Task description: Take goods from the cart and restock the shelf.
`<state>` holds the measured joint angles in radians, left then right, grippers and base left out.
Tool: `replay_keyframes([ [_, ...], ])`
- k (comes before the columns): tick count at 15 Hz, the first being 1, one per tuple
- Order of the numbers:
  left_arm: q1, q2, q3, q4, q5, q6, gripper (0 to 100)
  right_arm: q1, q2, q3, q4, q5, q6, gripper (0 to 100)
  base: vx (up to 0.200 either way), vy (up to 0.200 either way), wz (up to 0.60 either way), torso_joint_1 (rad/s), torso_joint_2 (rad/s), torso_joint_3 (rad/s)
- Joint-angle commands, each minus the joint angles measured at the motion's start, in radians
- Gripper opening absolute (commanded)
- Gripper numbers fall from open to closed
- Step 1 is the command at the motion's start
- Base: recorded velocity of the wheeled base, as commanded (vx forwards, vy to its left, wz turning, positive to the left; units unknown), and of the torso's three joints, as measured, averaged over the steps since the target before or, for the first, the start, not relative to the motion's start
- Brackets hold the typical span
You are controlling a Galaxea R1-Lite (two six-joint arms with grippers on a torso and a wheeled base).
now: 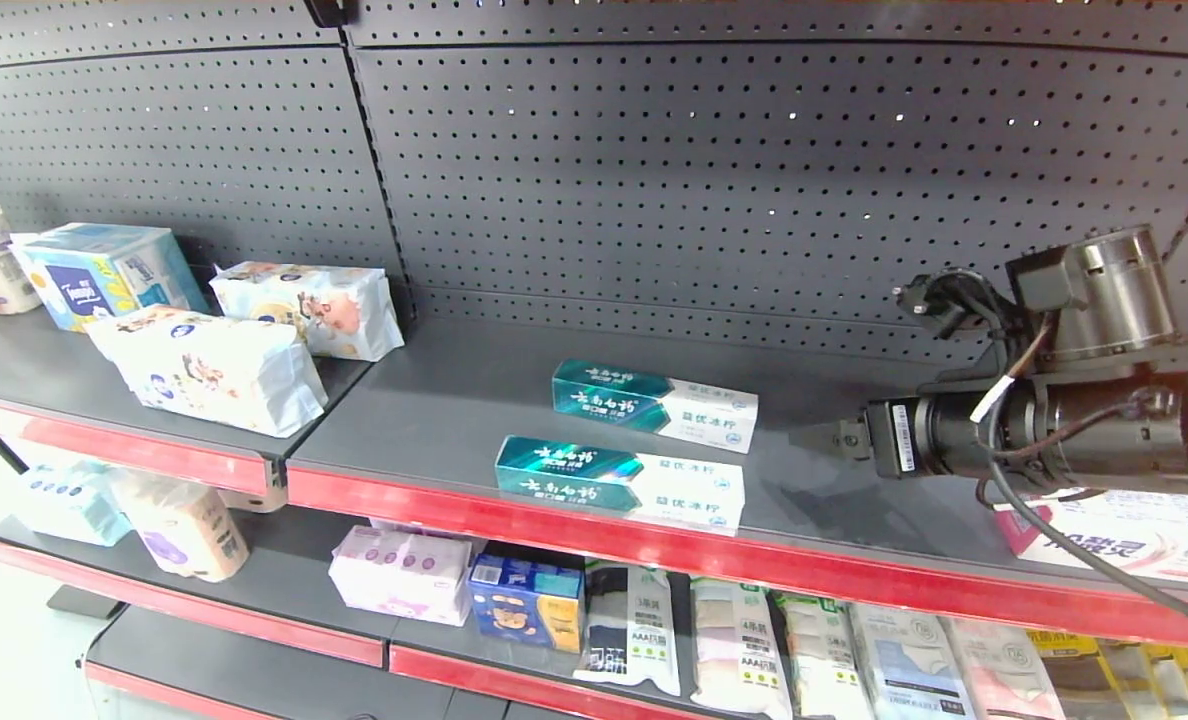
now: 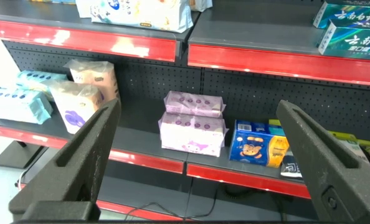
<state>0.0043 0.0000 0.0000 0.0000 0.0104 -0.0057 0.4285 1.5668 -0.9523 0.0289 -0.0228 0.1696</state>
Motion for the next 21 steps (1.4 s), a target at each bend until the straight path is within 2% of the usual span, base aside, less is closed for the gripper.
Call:
replay_keyframes([
  [1,0.0,0.0,0.0,0.0,0.0,0.0,100,0.049,0.022,0.003,0.002,0.0,0.019,100,0.0,0.0,0.0,0.0,0.0,0.0],
  [4,0.0,0.0,0.0,0.0,0.0,0.0,100,0.079,0.065,-0.013,0.0,-0.002,0.071,100,0.0,0.0,0.0,0.0,0.0,0.0],
  [8,0.0,0.0,0.0,0.0,0.0,0.0,100,0.079,0.116,-0.014,0.0,-0.002,0.076,100,0.0,0.0,0.0,0.0,0.0,0.0],
  [21,0.0,0.0,0.0,0.0,0.0,0.0,100,0.042,0.202,-0.078,0.0,0.0,0.08,100,0.0,0.0,0.0,0.0,0.0,0.0],
])
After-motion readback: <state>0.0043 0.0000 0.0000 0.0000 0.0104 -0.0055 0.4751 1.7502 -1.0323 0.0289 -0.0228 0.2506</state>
